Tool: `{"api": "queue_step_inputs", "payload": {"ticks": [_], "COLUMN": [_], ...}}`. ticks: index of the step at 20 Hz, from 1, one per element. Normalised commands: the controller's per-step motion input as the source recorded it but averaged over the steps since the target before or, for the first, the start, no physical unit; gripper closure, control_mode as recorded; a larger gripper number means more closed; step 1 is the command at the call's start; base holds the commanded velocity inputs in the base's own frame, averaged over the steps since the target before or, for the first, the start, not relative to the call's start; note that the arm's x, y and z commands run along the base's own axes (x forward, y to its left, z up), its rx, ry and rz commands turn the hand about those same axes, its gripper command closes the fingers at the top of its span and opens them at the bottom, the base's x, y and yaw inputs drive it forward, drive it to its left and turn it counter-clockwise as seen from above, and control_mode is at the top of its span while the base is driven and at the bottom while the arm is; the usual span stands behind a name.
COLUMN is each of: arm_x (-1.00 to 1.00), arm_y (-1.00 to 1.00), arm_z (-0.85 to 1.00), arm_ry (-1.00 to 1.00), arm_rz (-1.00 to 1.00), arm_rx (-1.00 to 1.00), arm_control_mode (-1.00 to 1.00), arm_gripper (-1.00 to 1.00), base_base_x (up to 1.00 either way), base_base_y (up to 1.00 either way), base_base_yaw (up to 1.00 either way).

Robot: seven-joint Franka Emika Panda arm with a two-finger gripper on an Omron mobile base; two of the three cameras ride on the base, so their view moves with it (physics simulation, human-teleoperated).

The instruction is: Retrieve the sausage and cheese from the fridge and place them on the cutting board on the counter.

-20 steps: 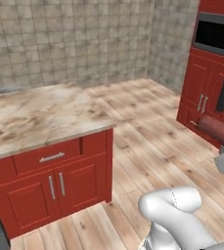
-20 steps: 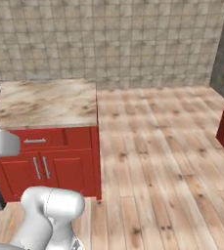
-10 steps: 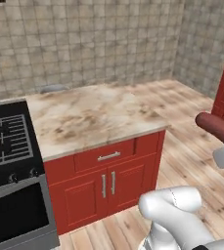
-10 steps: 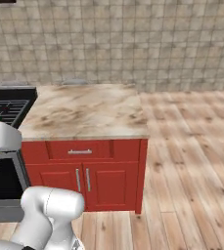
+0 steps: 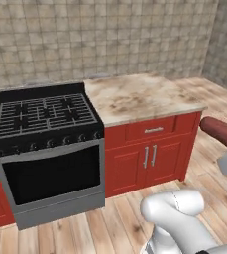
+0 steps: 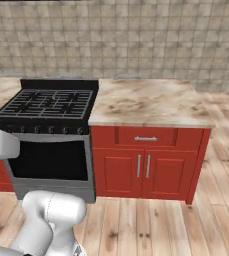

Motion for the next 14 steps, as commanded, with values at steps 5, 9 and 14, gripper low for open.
{"api": "queue_step_inputs", "payload": {"ticks": [5,9,14], "arm_x": [0.0,0.0,0.0], "arm_y": [0.0,0.0,0.0], "arm_z": [0.0,0.0,0.0], "arm_ry": [0.0,0.0,0.0], "arm_rz": [0.0,0.0,0.0], "arm_rx": [0.0,0.0,0.0], "arm_control_mode": [1.0,1.0,1.0], "arm_gripper": [1.0,1.0,1.0], "base_base_x": [-0.06,-0.04,0.0], "base_base_y": [1.0,1.0,1.0], "base_base_yaw": [0.14,0.16,0.14]}}
